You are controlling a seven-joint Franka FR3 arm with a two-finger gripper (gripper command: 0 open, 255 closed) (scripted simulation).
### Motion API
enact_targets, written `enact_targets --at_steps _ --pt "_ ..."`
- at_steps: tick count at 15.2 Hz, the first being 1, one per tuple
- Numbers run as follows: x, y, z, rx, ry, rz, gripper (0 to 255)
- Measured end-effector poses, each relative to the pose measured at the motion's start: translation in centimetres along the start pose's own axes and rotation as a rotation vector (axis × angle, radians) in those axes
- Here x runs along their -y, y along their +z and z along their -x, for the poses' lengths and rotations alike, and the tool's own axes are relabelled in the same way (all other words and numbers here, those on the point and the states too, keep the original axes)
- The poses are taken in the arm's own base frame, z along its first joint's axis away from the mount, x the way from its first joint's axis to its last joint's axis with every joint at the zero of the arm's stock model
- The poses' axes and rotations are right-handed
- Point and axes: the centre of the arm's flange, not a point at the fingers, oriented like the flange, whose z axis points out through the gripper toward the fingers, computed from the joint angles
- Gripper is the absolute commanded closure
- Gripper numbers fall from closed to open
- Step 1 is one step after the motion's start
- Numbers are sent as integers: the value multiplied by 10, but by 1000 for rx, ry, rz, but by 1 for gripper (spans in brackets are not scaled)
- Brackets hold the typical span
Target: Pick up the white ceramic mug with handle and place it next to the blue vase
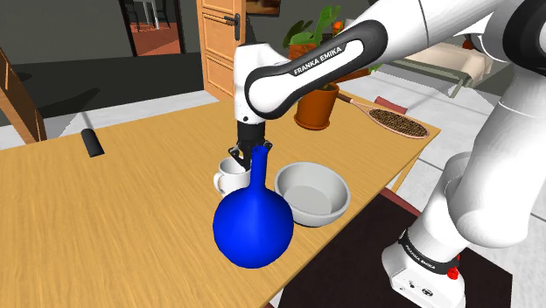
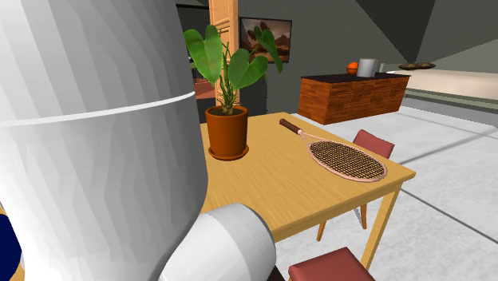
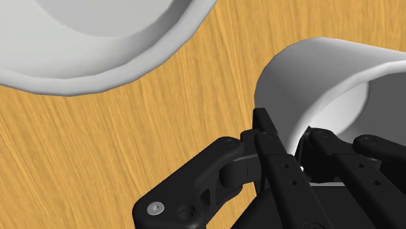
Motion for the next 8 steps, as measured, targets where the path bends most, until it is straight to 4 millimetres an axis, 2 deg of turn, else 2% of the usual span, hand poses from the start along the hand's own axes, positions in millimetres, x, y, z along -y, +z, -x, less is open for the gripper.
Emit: enact_targets --at_steps 2,3,8 --pt "0 0 0 0 0 0 255" --pt "0 0 0 0 0 0 0" --pt "0 0 0 -1 0 0 0"
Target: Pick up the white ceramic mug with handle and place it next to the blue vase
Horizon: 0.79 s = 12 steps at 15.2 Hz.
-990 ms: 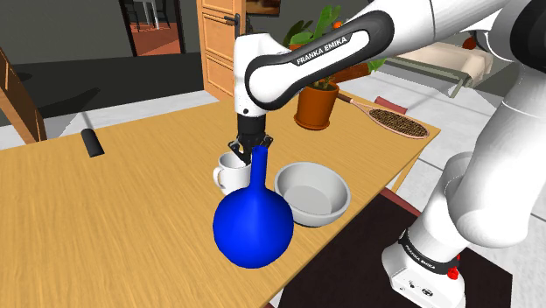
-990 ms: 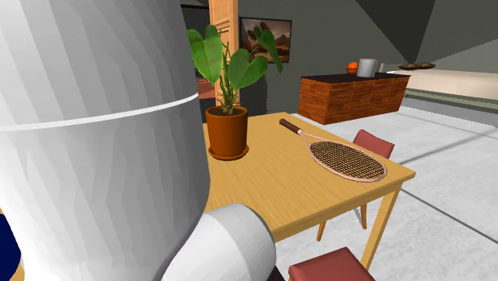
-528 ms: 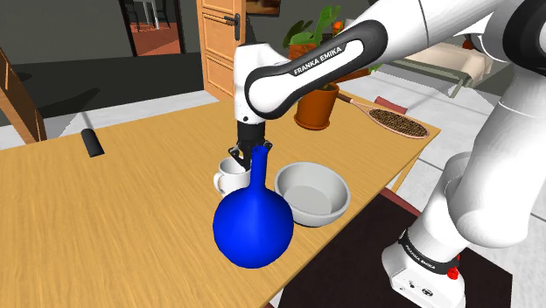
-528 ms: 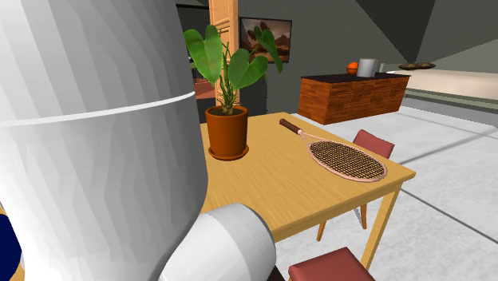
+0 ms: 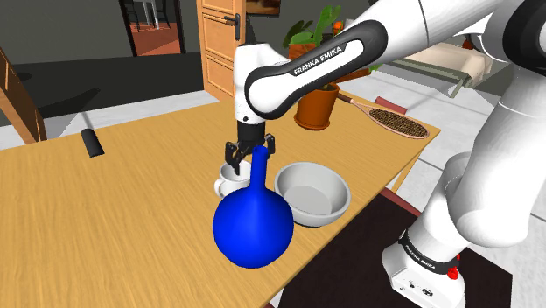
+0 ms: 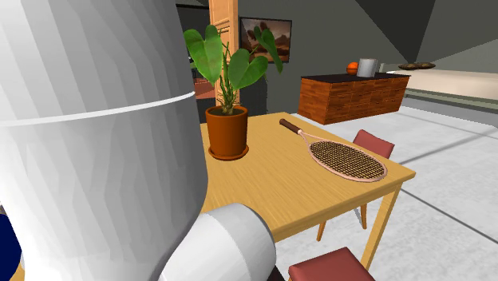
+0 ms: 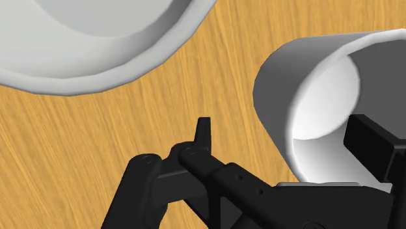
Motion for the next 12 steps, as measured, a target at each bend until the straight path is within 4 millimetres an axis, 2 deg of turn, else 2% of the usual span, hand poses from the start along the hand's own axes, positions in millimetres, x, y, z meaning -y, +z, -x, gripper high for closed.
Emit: enact_targets --at_steps 2,5,6,12 --pt "0 -6 -1 0 0 0 0" --pt "1 -40 0 -1 0 -1 0" --pt "0 -46 0 -1 0 -1 0" --pt "0 -50 0 0 0 0 0"
